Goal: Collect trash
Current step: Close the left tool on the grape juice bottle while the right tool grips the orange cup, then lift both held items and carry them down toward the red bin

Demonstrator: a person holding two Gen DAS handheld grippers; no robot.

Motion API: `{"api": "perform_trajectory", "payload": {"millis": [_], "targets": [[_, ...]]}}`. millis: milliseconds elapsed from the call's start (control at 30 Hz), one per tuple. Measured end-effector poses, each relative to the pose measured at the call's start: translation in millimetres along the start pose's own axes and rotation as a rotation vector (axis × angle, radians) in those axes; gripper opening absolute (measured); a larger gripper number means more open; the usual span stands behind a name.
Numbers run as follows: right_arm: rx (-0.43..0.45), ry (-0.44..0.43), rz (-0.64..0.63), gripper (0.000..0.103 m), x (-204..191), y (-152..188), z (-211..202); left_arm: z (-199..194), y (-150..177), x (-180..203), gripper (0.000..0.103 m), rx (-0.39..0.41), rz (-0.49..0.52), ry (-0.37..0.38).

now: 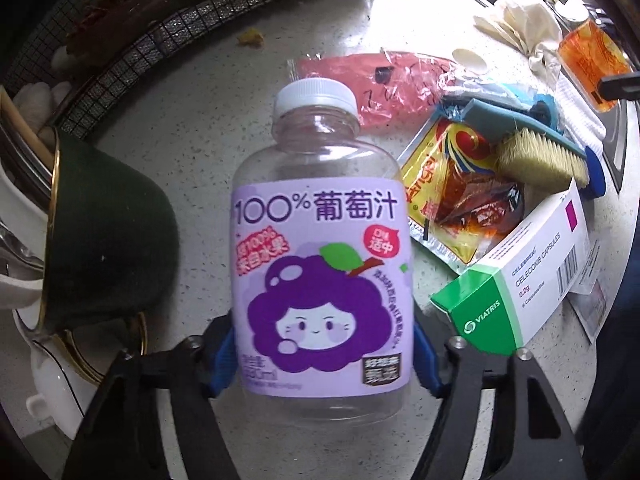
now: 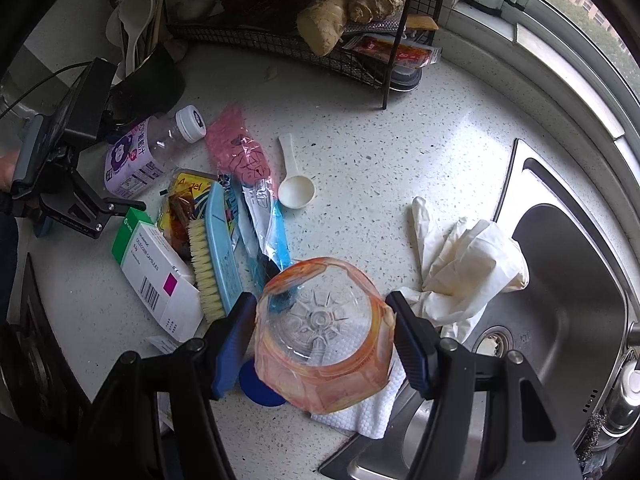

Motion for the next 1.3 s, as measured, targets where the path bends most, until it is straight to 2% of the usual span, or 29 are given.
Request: {"api": "perform_trajectory", "payload": {"millis": [267,567,667,767,967,1167,1300], "targets": [[0.01,-0.01,-0.006,0.063,-5.2,6.3,-0.8,-0.3,15.8,3.5,0.064,0.03,-0.098,-0.051],[0.074,-0.009,-0.021,0.063,-7.9,22.6,-22.8,-65.8,42.3,38.8,0.064,0.156,-0.151,-0.109],[0.109,-0.005,-0.016,0.063,-5.5,30.7,-35.2,-87.1,50.6,60.6,0.064,0.192,-0.175,-0.084],[0.158,0.009,-0.017,0.063,-5.6,39.9,-48.8,-106.3,45.2,87.6,0.064,0.221,-0.185,-0.066],[0.216,0.022,0.03,0.063,3.6,63.2,-68.0,-144.3,14.8,134.2,0.064,0.257,-0.188,-0.042],[0.28,0.027,0.097,0.063,18.1,106.9,-86.7,-165.7,14.4,186.7,0.064,0.261,-0.208,-0.028],[0.31,0.035,0.145,0.063,28.7,145.9,-93.4,-176.8,22.4,229.3,0.064,0.285,-0.169,-0.027]]}}
Point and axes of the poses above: each gripper's, at about its wrist camera, not at the fingertips, and z roughly the way its jaws point, x to its right, y to its underside, the point moved 9 cm from there along z, roughly the way its jaws point, and after that the axes turned 15 degrees about -x, right-handed, at the moved point
